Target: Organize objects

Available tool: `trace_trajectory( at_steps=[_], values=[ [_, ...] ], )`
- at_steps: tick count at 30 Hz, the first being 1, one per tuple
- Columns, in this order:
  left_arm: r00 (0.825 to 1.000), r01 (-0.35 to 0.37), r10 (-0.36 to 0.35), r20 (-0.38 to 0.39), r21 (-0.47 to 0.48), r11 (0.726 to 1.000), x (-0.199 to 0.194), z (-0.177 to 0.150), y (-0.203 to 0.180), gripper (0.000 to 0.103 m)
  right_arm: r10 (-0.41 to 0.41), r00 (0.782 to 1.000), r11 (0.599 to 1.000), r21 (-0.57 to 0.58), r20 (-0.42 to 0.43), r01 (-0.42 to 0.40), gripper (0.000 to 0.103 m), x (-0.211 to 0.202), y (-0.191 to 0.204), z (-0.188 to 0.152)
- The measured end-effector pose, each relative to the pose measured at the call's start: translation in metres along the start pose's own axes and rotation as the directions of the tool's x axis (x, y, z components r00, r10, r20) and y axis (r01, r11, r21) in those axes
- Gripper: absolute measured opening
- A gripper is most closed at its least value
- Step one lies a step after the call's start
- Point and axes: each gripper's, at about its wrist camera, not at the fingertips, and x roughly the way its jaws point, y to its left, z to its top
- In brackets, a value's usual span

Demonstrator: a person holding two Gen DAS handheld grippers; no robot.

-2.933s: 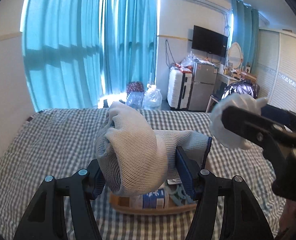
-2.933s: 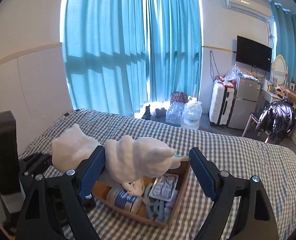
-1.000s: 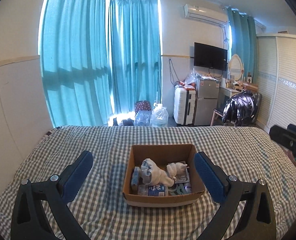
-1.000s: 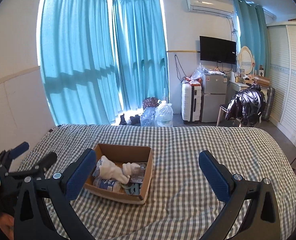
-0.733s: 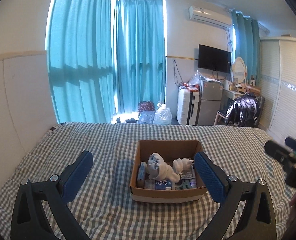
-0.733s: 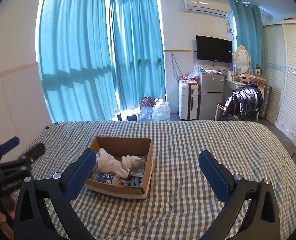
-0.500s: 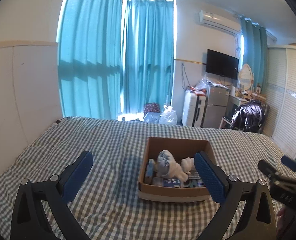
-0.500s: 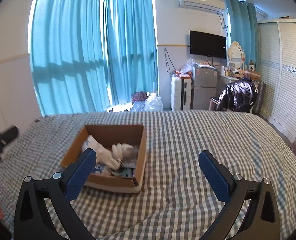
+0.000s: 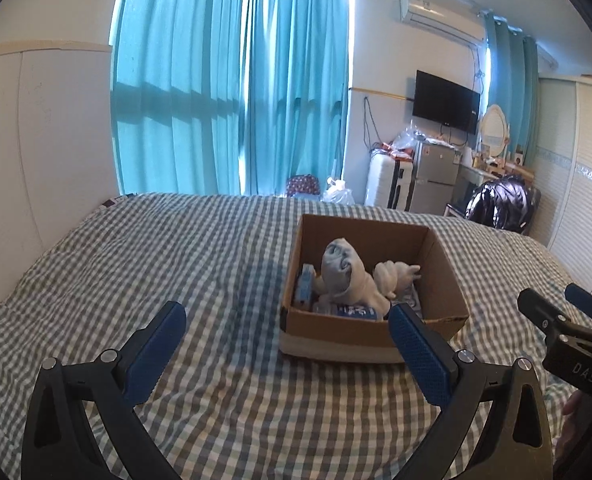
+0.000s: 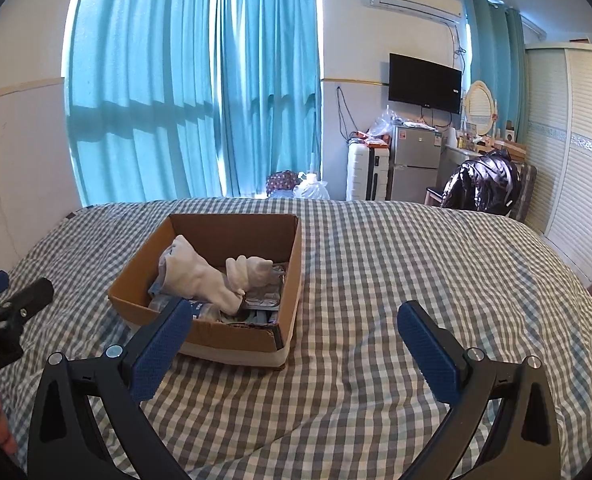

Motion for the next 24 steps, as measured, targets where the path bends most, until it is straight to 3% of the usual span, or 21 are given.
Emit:
trace_trajectory(
  at_steps=[15, 24],
  values=[
    [1.0, -0.007, 0.007, -0.005, 0.053, 0.999, -0.001, -0.008, -0.011, 0.103, 0.008, 1.0, 1.0, -0.019, 0.009, -0.008, 0.103, -0.007, 0.007, -0.001],
    [1.0, -0.012, 0.011, 0.022, 0.032, 0.999, -0.004, -0.007, -0.01, 0.103, 0.019, 1.0, 1.0, 0.002, 0.006, -0.019, 0.103, -0.007, 0.003, -0.002]
  ],
)
